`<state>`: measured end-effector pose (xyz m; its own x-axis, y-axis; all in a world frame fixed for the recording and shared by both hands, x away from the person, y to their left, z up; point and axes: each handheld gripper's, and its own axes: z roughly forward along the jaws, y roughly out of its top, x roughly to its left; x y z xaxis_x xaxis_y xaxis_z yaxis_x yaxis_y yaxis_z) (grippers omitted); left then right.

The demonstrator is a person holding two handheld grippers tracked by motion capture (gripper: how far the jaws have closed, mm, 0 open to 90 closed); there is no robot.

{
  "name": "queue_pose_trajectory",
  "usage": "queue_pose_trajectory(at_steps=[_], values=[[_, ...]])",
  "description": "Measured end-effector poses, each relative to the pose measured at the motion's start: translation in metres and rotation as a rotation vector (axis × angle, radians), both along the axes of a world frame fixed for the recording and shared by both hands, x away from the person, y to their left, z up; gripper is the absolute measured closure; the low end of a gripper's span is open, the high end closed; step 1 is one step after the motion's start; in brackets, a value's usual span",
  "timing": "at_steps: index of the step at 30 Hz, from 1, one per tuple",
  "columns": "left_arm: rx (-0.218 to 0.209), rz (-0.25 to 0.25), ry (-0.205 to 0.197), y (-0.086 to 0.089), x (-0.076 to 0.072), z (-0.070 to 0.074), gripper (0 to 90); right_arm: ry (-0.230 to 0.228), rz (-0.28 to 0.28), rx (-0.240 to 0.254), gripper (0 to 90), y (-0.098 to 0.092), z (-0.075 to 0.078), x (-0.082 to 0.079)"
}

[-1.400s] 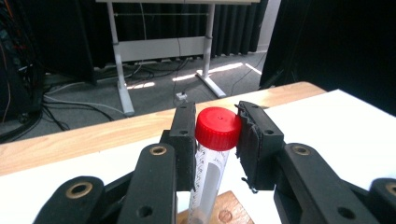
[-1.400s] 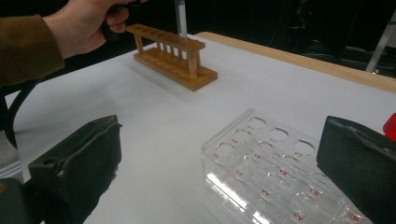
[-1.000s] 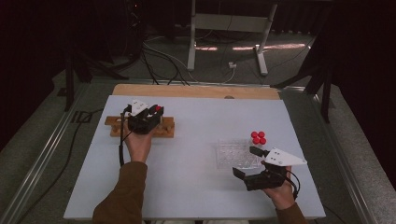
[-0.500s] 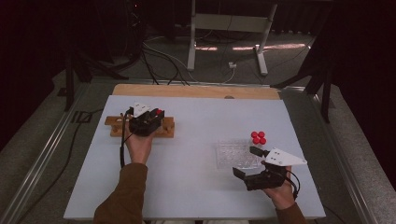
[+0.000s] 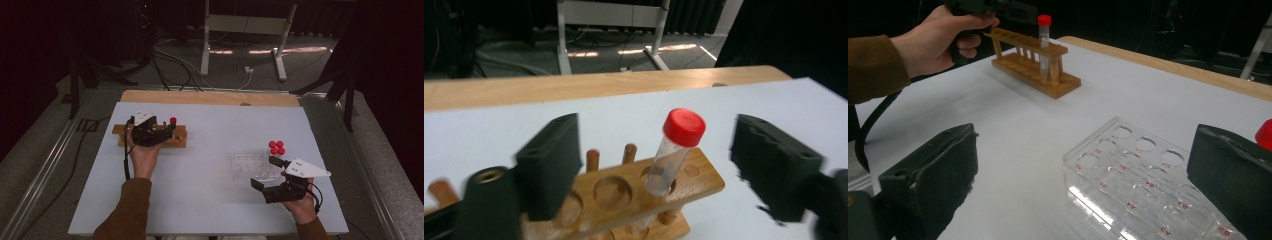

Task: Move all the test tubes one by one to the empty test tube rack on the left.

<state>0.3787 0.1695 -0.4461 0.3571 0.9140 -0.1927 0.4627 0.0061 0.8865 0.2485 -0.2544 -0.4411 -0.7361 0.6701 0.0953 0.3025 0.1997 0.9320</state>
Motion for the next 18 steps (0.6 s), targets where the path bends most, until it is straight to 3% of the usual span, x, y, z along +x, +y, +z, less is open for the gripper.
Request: queue_pose_trajectory(at_steps=[7,18], values=[[-0.02,-0.03,0.004,0.011,-0.017,0.007,1.3,-0.009,-0.023,-0.001,0.0,-0.001,0.0,0.0],[-0.046,-0.076,-0.032,0.017,-0.049,0.014,0.6,-0.055,-0.075,0.005,0.0,-0.01,0.011,0.003]])
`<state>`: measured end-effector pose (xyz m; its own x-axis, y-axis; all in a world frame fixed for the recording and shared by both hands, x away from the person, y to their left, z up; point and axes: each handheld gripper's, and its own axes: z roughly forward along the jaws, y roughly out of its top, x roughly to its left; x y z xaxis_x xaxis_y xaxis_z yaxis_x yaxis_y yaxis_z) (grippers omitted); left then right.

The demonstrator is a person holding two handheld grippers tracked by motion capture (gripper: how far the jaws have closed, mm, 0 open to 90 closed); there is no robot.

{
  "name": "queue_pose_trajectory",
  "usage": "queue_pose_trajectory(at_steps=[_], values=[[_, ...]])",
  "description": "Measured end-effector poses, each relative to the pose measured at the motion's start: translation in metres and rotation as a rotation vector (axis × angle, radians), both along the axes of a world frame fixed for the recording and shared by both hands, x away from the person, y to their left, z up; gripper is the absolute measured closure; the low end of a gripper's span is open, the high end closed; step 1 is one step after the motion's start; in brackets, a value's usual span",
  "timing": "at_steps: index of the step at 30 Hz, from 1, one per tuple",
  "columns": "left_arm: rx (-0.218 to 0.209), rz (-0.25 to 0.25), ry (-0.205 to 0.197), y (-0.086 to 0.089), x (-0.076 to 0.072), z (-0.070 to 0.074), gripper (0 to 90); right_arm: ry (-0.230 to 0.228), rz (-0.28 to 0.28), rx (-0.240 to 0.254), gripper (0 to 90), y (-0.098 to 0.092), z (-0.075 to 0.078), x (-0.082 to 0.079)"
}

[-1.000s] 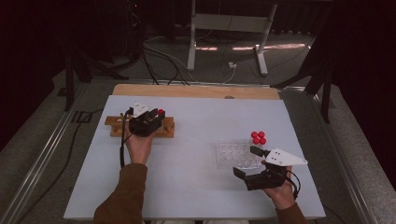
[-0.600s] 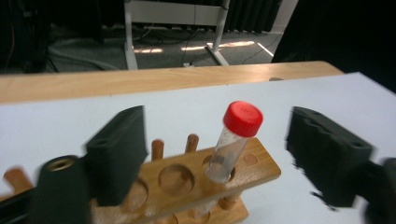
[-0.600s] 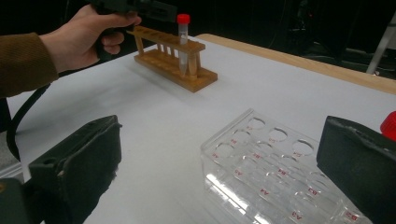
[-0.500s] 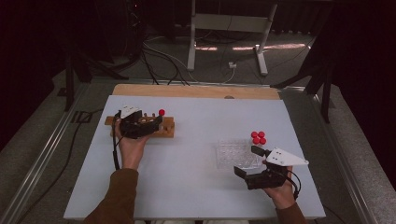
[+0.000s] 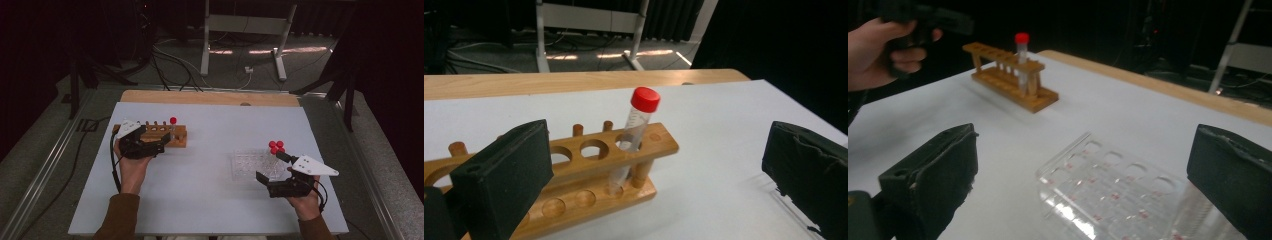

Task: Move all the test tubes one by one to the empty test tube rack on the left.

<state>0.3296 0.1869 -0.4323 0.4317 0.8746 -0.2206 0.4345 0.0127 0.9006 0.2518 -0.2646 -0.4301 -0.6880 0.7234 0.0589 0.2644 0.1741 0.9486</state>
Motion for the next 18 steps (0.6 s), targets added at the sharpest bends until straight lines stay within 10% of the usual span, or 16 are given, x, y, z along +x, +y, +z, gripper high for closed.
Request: queue_pose_trajectory(at_steps=[18], values=[[-0.025,-0.017,-0.054,0.01,-0.035,-0.005,0.6,0.025,-0.151,-0.015,7.6,-0.042,-0.007,0.016]])
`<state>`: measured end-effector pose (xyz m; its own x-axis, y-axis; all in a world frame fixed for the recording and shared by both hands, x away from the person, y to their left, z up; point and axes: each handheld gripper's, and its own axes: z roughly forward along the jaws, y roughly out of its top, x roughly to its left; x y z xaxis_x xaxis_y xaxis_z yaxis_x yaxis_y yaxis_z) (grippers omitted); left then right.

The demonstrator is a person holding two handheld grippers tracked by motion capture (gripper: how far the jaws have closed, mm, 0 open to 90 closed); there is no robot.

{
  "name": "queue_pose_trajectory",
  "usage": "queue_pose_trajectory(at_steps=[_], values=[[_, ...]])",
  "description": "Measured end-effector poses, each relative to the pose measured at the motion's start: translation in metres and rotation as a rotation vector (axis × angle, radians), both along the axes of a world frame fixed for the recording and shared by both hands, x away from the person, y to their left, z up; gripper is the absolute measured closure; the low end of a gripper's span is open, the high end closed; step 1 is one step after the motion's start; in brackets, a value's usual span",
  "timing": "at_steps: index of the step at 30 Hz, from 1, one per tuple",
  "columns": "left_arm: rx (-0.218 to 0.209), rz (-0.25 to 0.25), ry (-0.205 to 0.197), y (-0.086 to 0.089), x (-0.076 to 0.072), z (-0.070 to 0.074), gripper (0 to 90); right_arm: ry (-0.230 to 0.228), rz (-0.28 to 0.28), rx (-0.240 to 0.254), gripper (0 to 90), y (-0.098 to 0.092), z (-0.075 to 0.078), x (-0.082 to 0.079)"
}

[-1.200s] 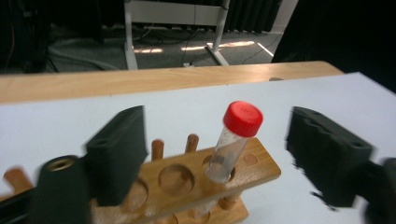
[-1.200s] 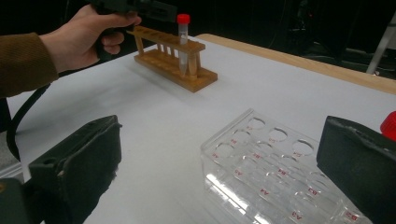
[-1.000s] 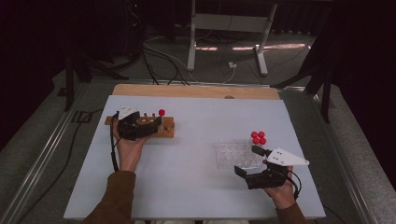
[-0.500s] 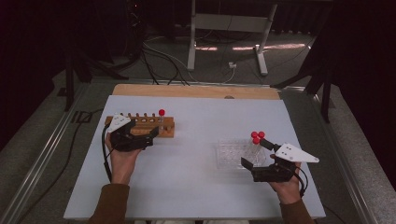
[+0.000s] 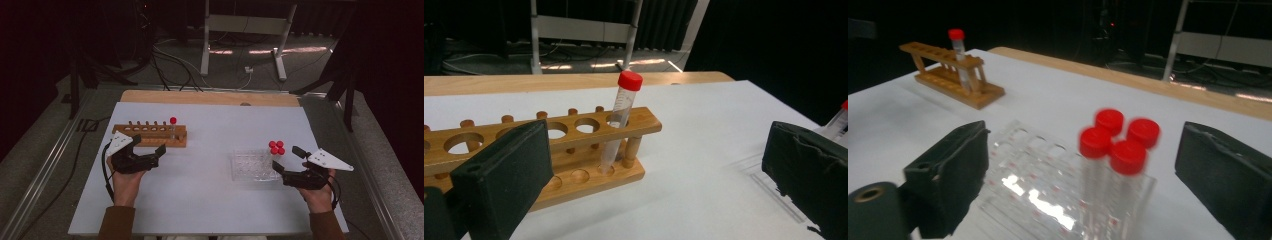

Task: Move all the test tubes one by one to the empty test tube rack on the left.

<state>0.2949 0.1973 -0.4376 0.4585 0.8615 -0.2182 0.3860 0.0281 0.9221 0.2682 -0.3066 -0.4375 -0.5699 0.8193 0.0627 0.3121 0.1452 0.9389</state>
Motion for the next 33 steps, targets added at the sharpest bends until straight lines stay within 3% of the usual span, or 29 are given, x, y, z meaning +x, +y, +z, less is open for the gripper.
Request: queue_pose_trajectory(at_steps=[5,10,16,24,33], values=[[-0.003,-0.002,-0.007,0.002,-0.003,0.001,0.6,0.025,-0.008,-0.023,18.6,-0.007,-0.013,0.005],[-0.009,-0.001,-0.012,0.003,-0.005,0.001,0.6,0.033,-0.006,-0.057,44.3,-0.01,-0.024,0.008],[-0.009,-0.004,-0.015,0.002,-0.005,0.002,0.6,0.056,-0.027,-0.084,61.1,-0.013,-0.032,0.014],[-0.016,0.001,-0.018,0.004,-0.006,0.002,0.6,0.065,-0.029,-0.12,73.2,-0.007,-0.041,0.021],[-0.014,0.001,-0.017,0.003,-0.006,0.001,0.6,0.047,-0.037,-0.13,73.4,-0.005,-0.044,0.022]])
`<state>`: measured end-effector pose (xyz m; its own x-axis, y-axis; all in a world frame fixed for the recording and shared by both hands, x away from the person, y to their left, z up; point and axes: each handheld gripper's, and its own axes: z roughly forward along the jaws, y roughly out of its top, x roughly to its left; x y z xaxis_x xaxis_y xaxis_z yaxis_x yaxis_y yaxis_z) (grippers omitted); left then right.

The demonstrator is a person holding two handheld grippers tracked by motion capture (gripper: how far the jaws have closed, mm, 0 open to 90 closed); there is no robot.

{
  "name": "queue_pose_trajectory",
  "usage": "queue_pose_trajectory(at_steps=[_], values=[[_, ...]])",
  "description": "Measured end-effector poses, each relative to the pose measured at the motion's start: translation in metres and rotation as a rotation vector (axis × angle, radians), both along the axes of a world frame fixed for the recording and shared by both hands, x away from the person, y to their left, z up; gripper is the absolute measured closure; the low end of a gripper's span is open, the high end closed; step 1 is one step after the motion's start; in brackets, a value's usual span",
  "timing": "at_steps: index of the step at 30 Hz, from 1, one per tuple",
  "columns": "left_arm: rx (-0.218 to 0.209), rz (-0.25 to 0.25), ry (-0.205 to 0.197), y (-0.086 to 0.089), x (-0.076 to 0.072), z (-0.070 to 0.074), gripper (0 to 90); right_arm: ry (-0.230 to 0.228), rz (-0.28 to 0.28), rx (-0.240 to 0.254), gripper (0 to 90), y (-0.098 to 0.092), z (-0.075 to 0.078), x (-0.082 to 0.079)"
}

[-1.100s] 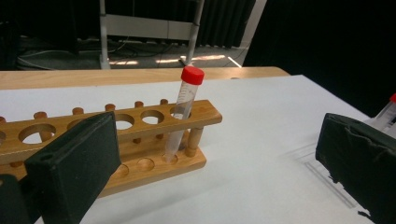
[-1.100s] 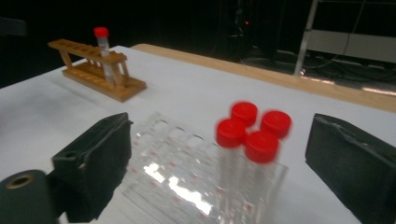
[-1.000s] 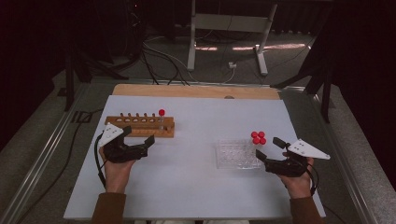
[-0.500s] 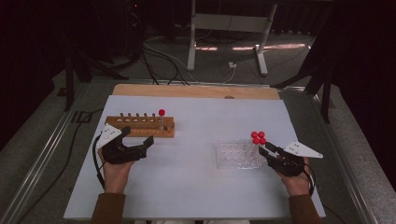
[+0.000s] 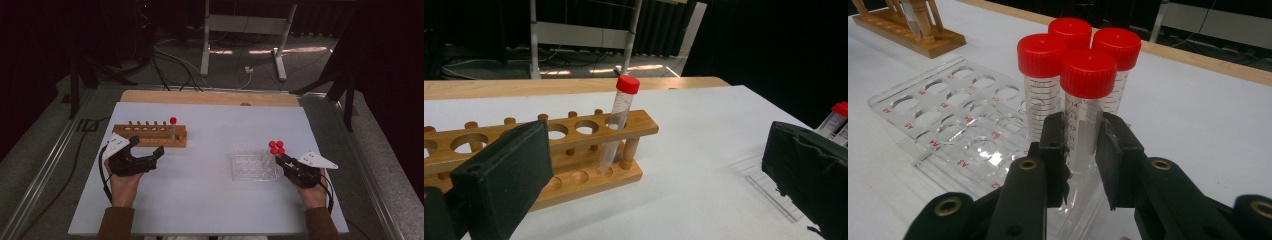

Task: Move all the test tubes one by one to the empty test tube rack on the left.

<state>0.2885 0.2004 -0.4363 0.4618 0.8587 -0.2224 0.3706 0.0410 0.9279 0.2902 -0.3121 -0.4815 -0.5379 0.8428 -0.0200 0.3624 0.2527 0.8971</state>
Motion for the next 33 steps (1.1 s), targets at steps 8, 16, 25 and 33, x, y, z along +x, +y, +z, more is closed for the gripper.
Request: queue_pose_trajectory(at_steps=[8,16,25,33], values=[[0.002,-0.006,0.007,-0.001,0.001,-0.002,0.6,-0.016,-0.001,0.015,74.4,-0.002,0.004,-0.002],[0.002,-0.014,0.005,-0.001,0.001,-0.002,0.6,-0.051,-0.005,0.047,74.5,-0.004,0.017,-0.007],[0.008,-0.024,0.01,-0.004,0.001,-0.002,0.6,-0.08,0.0,0.075,74.5,-0.008,0.034,-0.013],[-0.005,-0.038,0.013,-0.006,0.001,-0.002,0.6,-0.103,0.017,0.086,74.4,-0.011,0.046,-0.02]])
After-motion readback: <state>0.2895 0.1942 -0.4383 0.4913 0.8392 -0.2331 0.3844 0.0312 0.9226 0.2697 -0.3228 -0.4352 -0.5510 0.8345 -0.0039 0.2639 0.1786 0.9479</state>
